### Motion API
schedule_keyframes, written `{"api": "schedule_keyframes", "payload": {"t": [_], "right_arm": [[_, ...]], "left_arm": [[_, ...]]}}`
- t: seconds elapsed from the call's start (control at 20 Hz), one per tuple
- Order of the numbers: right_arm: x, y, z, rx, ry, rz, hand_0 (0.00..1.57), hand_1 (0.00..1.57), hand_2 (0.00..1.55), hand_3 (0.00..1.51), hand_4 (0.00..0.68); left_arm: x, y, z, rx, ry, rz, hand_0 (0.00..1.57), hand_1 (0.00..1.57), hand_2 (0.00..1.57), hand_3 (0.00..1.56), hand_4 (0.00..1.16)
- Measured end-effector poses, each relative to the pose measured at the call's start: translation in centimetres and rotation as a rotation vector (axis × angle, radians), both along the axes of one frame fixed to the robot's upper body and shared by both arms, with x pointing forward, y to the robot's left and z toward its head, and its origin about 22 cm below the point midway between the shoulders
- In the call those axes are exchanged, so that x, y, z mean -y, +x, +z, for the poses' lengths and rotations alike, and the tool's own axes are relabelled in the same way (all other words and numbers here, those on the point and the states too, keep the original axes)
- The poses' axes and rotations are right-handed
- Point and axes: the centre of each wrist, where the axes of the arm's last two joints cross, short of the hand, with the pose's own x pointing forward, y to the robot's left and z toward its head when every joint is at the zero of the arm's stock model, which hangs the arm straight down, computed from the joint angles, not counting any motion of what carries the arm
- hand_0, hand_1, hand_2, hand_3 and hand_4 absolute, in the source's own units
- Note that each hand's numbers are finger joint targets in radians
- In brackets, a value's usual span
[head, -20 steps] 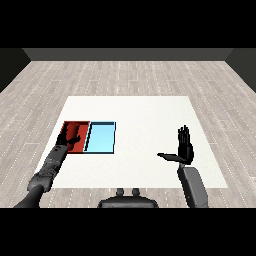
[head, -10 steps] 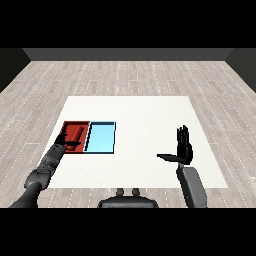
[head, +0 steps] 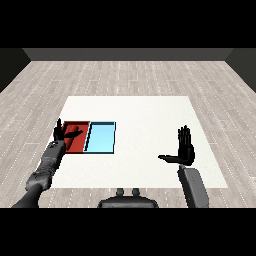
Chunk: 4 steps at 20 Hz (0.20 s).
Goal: Pick the red can and put it in the red box
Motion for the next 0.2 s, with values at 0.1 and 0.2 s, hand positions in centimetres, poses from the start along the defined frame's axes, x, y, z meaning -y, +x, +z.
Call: {"api": "schedule_keyframes", "payload": {"t": [0.1, 0.2], "right_arm": [[-0.2, -0.1, -0.1, -0.006, 0.006, 0.012, 0.0, 0.0, 0.0, 0.0, 0.0], [-0.4, 0.0, -0.1, -0.004, 0.008, 0.019, 0.0, 0.0, 0.0, 0.0, 0.0]], "left_arm": [[0.8, 0.7, 0.8, 0.171, -0.048, -0.048, 0.0, 0.0, 0.0, 0.0, 0.0], [2.2, 1.7, 1.7, 0.323, -0.089, -0.119, 0.0, 0.0, 0.0, 0.0, 0.0]]}}
